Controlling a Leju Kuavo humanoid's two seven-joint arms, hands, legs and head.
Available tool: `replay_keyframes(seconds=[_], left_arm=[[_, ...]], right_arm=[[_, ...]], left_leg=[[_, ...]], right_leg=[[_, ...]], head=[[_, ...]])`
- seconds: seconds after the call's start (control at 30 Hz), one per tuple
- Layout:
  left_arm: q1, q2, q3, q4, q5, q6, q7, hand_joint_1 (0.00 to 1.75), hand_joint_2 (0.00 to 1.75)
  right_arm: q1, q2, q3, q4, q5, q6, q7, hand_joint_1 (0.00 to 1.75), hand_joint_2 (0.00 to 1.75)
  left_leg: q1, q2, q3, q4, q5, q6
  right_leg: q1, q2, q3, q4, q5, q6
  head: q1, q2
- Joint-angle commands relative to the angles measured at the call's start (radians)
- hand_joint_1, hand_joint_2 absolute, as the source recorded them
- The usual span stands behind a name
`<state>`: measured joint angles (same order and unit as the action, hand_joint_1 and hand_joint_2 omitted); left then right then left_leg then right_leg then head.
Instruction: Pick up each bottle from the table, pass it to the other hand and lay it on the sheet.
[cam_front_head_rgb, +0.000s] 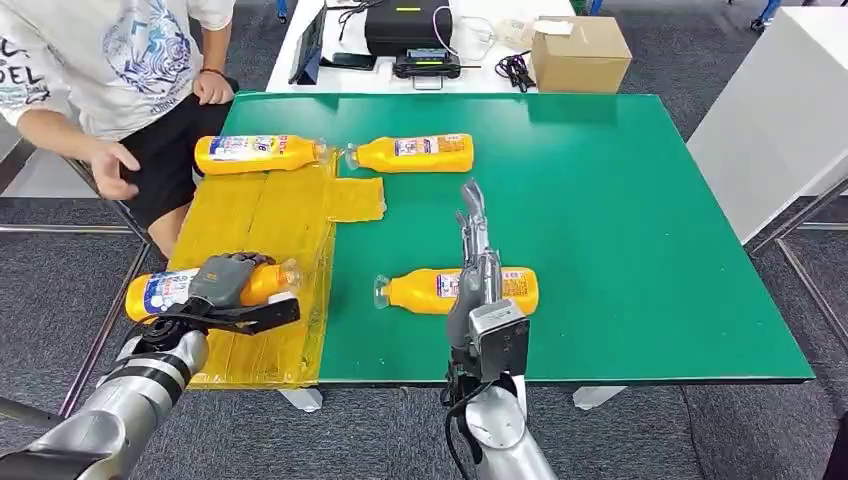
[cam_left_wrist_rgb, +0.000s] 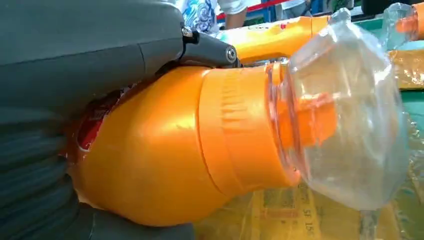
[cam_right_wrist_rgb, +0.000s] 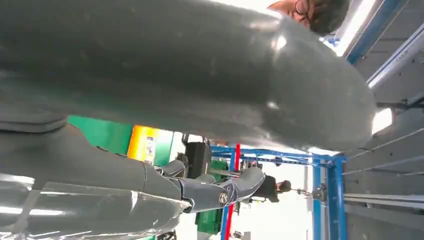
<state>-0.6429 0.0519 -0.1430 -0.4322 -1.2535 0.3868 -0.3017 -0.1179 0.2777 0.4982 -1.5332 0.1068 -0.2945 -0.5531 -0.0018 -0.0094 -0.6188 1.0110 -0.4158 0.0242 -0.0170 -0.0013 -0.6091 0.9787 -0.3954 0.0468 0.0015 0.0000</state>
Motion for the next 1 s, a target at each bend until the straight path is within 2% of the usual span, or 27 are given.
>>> replay_keyframes(seconds=[0.03, 0.07, 0.23, 0.3, 0.33, 0.5, 0.7, 1.0], left_arm=[[0.057, -0.041, 0.144, 0.061, 0.151, -0.135, -0.094, 0.07, 1.75], [0.062, -0.043, 0.154, 0.054, 0.172, -0.149, -0.113, 0.00, 1.75], [0.074, -0.060, 0.197, 0.027, 0.281, -0.208, -0.168, 0.00, 1.75], [0.082, -0.059, 0.179, 0.009, 0.287, -0.191, -0.175, 0.00, 1.75], [0.088, -0.057, 0.158, 0.001, 0.271, -0.175, -0.165, 0.00, 0.00], [0.092, -0.069, 0.157, -0.031, 0.326, -0.225, -0.177, 0.00, 0.00], [0.096, -0.090, 0.177, -0.117, 0.529, -0.443, -0.267, 0.00, 0.00], [0.099, -0.091, 0.170, -0.128, 0.534, -0.447, -0.259, 0.00, 0.00]], right_arm=[[-0.035, 0.000, -0.011, 0.100, -0.011, 0.010, 0.006, 0.00, 0.00], [-0.038, 0.000, -0.011, 0.105, -0.011, 0.011, 0.006, 0.00, 0.00], [-0.052, 0.005, -0.017, 0.141, -0.014, 0.016, 0.010, 0.00, 0.00], [-0.055, 0.011, -0.029, 0.161, -0.012, 0.003, 0.020, 0.00, 0.00], [-0.055, 0.012, -0.031, 0.169, 0.055, -0.092, 0.008, 0.00, 0.00], [-0.053, 0.005, -0.027, 0.166, 0.029, -0.095, 0.002, 0.00, 0.00], [-0.058, 0.010, -0.009, 0.183, 0.038, -0.020, 0.018, 0.00, 0.00], [-0.060, 0.011, -0.009, 0.188, 0.038, -0.020, 0.018, 0.00, 0.00]], left_leg=[[0.000, 0.004, 0.006, -0.002, -0.001, -0.001], [0.000, 0.004, 0.008, -0.003, -0.002, -0.001], [0.000, 0.004, 0.007, -0.003, -0.001, -0.001], [0.000, 0.003, 0.006, -0.002, -0.001, -0.001], [0.001, 0.003, 0.007, -0.002, -0.002, -0.001], [0.000, 0.000, 0.006, -0.002, -0.001, -0.001], [0.000, 0.000, 0.006, -0.001, -0.001, -0.001], [0.001, 0.002, 0.006, -0.001, -0.001, -0.001]], right_leg=[[0.000, 0.003, 0.005, -0.002, 0.000, -0.001], [0.001, 0.003, 0.007, -0.003, 0.000, -0.002], [0.000, 0.003, 0.005, -0.003, 0.000, -0.001], [0.000, 0.002, 0.006, -0.002, -0.001, -0.001], [0.001, 0.002, 0.007, -0.003, -0.001, -0.002], [0.000, 0.001, 0.006, -0.002, 0.000, -0.001], [0.001, 0.001, 0.006, -0.002, -0.001, -0.002], [0.001, 0.002, 0.005, -0.001, -0.001, -0.002]], head=[[0.000, 0.000], [0.000, 0.000], [0.000, 0.000], [0.000, 0.000], [0.000, 0.000], [0.000, 0.000], [0.000, 0.000], [0.000, 0.000]])
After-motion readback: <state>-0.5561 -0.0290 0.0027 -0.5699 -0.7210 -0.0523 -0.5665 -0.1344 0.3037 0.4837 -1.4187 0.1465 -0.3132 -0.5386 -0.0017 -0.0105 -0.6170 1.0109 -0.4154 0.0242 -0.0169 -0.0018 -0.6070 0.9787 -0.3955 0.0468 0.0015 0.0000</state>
